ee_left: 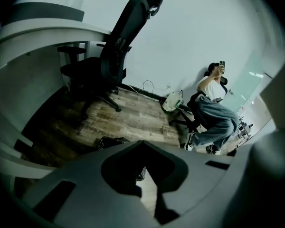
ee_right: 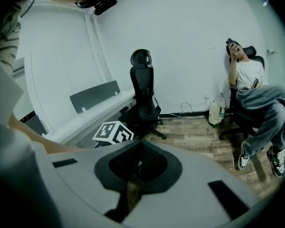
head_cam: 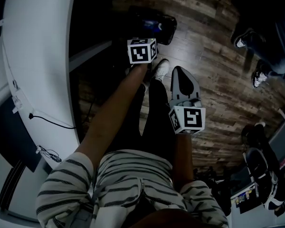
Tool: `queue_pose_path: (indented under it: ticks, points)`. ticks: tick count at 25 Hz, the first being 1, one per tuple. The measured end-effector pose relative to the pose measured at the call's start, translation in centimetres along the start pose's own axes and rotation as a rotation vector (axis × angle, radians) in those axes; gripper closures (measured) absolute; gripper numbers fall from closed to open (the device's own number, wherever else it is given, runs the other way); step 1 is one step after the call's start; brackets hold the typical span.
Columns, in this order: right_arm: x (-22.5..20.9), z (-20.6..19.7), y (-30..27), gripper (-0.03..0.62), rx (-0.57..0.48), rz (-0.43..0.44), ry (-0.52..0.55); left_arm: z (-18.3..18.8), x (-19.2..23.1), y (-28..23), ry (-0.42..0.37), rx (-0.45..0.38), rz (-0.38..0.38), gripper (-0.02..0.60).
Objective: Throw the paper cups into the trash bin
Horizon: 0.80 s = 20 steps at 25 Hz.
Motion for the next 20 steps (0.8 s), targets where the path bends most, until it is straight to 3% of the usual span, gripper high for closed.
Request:
queue_pose_path:
  ticks: [20]
  points:
    - [4.0,7.2,3.2,0.585,-0.119,0.012,0.066,6.5,-5.3,12.6,-0.089,-0.192,-0.079,0.558]
Point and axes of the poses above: the fingertips, and each gripper's own axes: y backward along the fingers, x to its left, z out of its top, the point moved 10 cm from there along y, backward along the fingers, and after that the axes turned 11 degrees about -z, right-handed, at the moved point
